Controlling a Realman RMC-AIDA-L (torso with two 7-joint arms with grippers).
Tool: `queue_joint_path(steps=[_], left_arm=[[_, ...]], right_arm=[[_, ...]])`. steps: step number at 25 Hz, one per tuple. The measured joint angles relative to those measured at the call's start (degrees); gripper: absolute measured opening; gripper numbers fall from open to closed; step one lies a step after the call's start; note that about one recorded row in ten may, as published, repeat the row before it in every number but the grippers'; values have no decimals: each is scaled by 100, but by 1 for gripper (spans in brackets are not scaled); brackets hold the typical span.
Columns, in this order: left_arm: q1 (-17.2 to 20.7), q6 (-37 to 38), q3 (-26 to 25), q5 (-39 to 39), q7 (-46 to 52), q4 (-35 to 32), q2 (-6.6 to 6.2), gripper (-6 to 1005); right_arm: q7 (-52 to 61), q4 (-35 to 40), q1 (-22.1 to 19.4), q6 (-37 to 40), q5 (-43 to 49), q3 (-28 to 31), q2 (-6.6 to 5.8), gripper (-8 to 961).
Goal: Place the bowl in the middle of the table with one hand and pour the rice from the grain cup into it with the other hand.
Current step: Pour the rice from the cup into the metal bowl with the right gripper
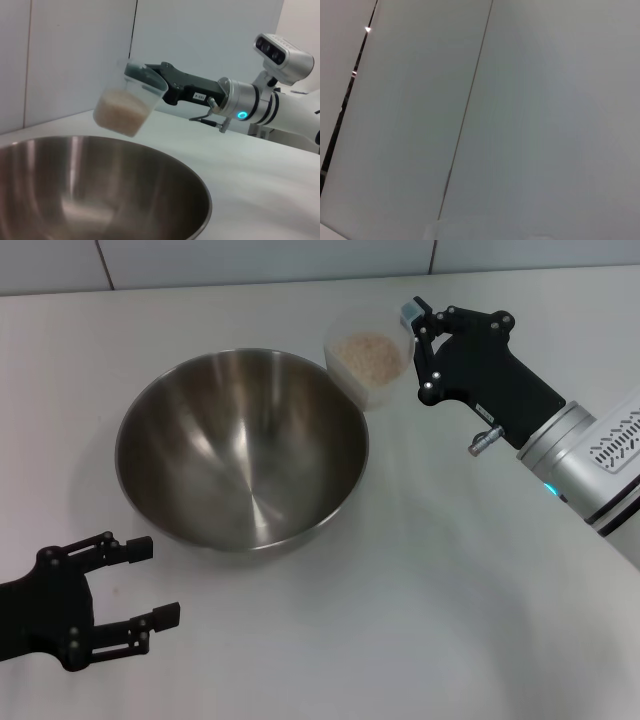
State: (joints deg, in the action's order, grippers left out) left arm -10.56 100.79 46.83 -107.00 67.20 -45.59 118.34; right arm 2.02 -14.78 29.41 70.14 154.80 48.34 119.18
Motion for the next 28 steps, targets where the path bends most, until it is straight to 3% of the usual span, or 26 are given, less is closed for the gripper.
queue_joint_path(steps=[21,28], left_arm=[[-19,-65,4,-37,-188,40,-18,811],[-35,-103,-1,-40,-156,-1,-21,811]], right_arm=[[-637,-30,321,-238,184,0,16,13],[-1684,-359,356,-793,221,39,18,12]])
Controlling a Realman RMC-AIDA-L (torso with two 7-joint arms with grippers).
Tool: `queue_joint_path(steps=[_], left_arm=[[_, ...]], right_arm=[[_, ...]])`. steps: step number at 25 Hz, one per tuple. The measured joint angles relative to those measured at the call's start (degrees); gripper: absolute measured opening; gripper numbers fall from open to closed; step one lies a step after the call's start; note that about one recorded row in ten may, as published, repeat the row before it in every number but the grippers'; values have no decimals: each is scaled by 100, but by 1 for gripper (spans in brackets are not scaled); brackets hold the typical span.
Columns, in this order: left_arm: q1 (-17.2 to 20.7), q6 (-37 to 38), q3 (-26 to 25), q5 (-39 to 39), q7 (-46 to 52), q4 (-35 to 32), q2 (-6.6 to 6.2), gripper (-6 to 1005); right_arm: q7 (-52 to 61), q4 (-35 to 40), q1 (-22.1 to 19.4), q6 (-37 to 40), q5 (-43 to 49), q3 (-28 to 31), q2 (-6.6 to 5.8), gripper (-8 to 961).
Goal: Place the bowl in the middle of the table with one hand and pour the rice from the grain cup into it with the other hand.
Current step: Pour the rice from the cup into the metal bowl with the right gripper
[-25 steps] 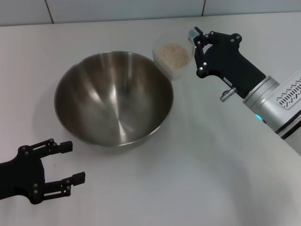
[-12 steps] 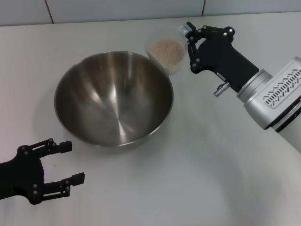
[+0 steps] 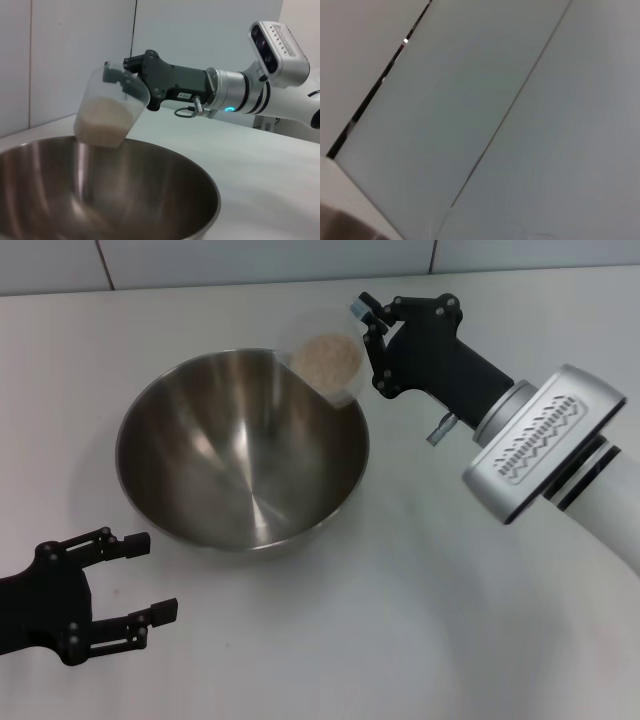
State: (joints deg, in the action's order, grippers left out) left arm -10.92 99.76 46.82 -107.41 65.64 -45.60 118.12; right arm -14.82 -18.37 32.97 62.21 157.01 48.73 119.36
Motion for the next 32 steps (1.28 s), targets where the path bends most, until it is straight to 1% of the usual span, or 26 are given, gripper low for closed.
queue_joint_path(steps=[4,8,10,13,14,15,18,19,20,23,24,25,29,32], left_arm=[[-14,-5,-3,0,19,-23,0,811],[-16,-5,-6,0,21,-28,0,811],[-16,-4,-7,0,22,-28,0,811],[-15,-4,-9,0,23,-28,0,811],[-12,-4,-11,0,24,-28,0,811],[-11,-3,-15,0,24,-28,0,811],[-7,-1,-24,1,26,-28,0,811],[-7,-1,-24,1,26,-28,0,811],[-7,-1,-24,1,26,-28,0,811],[-12,0,-18,1,27,-28,0,811],[-12,0,-17,1,28,-28,0,811],[-12,0,-17,1,28,-28,0,811],[-20,6,-11,1,28,-30,0,811],[-28,8,-6,1,28,-37,0,811]], right_arm=[[-835,-293,-11,-392,1,11,13,12],[-1043,-399,15,-414,1,-15,13,11],[-1391,-572,-25,-417,1,1,12,11],[-1593,-671,-45,-418,1,-15,12,11],[-1856,-745,-58,-419,1,-35,11,11],[-1856,-745,-58,-419,1,-35,11,12],[-2422,-910,-153,-421,1,-38,17,12],[-2808,-1086,-257,-421,0,-39,18,12],[-2808,-1086,-257,-421,0,-39,18,12],[-3325,-1306,-405,-421,-1,-45,6,13],[-3690,-1370,-463,-430,-3,-47,4,13],[-3690,-1370,-463,-430,-3,-47,4,13],[-4349,-1437,-483,-689,-2,-111,9,13],[-4602,-1442,-483,-726,-2,-161,11,12]])
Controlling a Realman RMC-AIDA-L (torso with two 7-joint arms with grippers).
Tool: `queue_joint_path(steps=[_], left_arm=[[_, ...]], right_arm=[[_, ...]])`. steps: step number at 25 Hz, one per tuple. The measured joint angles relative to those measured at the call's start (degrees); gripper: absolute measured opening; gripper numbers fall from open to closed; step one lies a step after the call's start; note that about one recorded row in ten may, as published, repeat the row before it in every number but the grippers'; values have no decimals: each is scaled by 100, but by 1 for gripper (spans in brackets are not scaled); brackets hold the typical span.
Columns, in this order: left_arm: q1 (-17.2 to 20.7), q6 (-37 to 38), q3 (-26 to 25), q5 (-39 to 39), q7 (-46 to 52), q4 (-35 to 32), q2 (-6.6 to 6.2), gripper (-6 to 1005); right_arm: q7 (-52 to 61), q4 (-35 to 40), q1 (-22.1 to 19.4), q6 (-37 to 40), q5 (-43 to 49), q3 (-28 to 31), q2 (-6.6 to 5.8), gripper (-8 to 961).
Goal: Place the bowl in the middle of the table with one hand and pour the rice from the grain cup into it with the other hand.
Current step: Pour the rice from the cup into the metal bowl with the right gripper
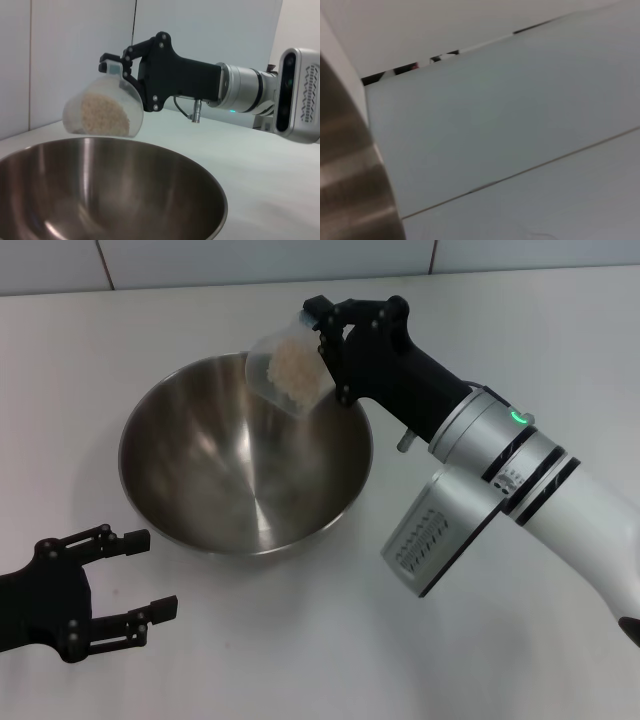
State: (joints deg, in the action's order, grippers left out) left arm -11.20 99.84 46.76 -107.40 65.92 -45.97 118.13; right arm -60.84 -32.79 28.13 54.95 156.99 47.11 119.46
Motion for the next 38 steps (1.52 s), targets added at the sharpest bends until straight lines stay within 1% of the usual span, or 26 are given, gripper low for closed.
queue_joint_path(steps=[5,7,10,12,19,22,25,30,38], left_arm=[[-3,0,4,0,1,0,1,811],[-6,0,2,0,4,-9,7,811],[-11,0,9,0,5,-10,9,811],[-11,0,9,0,5,-10,9,811],[-24,17,11,-1,17,-9,9,811],[-31,17,13,0,18,-9,9,811],[-31,17,15,-1,18,-9,9,811],[-32,11,1,0,18,-9,9,811],[-32,17,-11,-1,18,-9,9,811]], right_arm=[[-515,-2,4,-24,6,-85,2,11],[-938,5,26,-37,11,-162,-9,11],[-1224,4,44,-52,14,-170,-12,12],[-1690,-2,78,-164,30,-170,-12,13],[-2236,6,113,-336,330,-106,-12,13],[-2674,-26,133,-337,374,-102,-8,12],[-2798,-100,134,-334,435,-107,-7,12],[-2913,-247,83,-287,927,-29,-16,12],[-3289,-256,67,-186,1019,-27,-9,12]])
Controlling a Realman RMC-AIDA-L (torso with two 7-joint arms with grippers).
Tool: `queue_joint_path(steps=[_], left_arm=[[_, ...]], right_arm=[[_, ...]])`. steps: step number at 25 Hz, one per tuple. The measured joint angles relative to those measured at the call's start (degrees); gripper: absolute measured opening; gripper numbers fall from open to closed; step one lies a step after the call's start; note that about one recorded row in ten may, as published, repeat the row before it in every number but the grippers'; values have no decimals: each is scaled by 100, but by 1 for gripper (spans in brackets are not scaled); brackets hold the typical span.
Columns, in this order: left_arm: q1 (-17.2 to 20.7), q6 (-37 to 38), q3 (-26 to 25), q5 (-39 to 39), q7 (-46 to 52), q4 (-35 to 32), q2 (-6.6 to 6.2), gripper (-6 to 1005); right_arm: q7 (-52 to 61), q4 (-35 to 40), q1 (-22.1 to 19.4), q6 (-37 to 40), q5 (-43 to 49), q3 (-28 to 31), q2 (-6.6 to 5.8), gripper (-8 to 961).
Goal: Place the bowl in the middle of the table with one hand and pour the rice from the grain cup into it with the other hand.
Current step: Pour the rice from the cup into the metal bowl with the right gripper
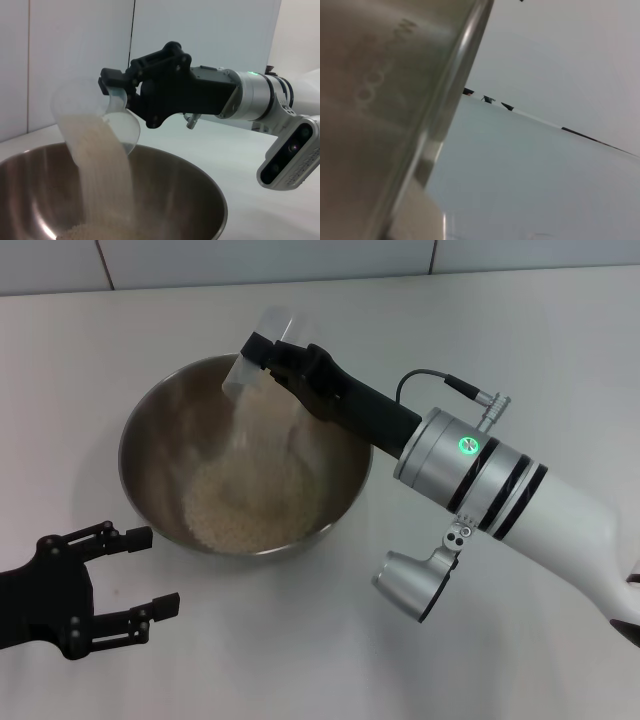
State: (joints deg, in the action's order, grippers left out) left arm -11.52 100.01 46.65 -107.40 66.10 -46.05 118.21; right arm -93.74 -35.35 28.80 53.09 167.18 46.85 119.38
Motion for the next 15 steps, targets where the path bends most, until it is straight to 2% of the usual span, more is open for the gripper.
queue_joint_path(steps=[15], left_arm=[[-17,-2,-7,0,5,-18,-9,811]], right_arm=[[-695,59,3,214,0,-63,-11,11]])
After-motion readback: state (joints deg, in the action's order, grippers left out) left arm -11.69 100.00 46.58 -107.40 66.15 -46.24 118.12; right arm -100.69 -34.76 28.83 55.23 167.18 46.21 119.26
